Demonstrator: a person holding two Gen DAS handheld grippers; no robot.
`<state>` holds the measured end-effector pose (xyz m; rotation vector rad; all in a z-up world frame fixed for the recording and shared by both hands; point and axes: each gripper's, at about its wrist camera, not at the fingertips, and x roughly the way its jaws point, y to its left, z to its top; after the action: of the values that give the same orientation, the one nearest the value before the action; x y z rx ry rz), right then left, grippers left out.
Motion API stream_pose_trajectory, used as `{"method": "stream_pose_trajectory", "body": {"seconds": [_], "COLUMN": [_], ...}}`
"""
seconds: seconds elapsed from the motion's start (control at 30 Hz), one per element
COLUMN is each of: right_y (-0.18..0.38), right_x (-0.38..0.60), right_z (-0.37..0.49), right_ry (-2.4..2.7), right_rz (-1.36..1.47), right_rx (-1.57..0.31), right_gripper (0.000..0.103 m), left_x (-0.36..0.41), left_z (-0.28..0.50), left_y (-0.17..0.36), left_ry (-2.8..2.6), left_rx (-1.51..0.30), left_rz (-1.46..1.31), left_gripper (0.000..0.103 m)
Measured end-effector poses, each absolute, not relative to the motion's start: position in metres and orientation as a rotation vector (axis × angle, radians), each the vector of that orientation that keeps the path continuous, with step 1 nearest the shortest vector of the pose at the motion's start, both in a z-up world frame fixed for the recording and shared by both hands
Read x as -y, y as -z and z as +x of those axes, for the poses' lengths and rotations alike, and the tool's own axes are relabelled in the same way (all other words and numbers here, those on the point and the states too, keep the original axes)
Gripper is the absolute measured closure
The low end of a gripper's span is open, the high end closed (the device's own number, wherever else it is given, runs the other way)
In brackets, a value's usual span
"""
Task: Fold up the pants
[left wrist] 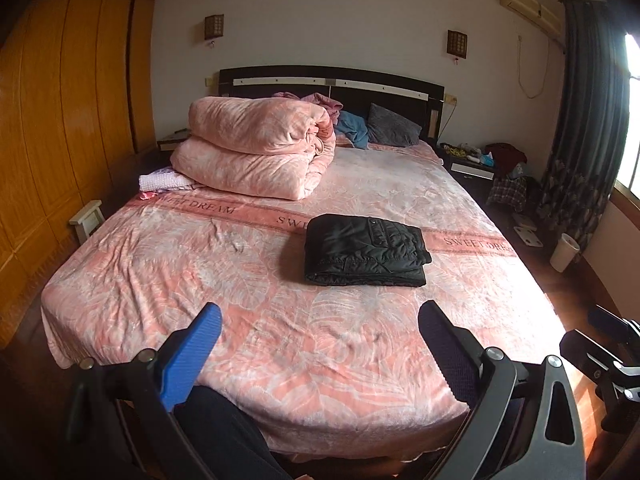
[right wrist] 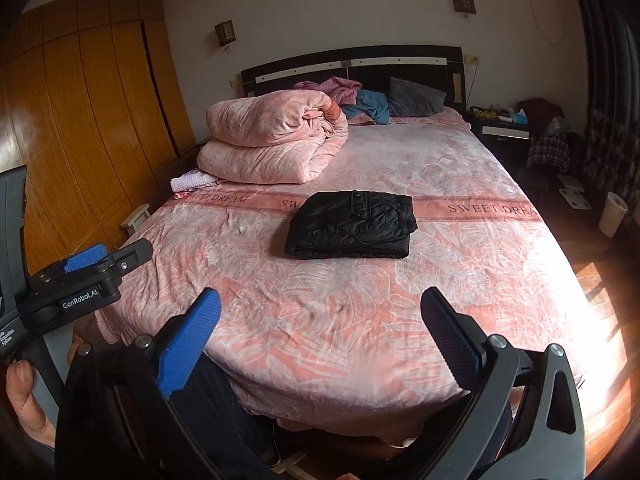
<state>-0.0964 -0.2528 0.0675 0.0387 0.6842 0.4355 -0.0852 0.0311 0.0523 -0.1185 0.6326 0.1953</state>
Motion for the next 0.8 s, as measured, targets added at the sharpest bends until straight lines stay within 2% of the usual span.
{"method": "stream_pose_trajectory", "body": {"seconds": [0.3,0.8], "right_y": [-0.072,-0.06], "right_x": [0.251,0.247], "right_z": [-0.108,-0.091], "right_ry": [-0.391,-0.342], "right_rz": [0.014,-0.015], "right_rx": [-0.658,-0.678], "right_gripper": [0.003,0.003], "left_x": [-0.02,-0.017], "left_z": [-0.109,-0.101], "left_y": [-0.059,-0.062], "left_ry": [-0.17,-0.186], "left_rx": [-0.614,-0.62], "left_rz": [-0.101,-0.066], "left_gripper": [0.004,0.004]}}
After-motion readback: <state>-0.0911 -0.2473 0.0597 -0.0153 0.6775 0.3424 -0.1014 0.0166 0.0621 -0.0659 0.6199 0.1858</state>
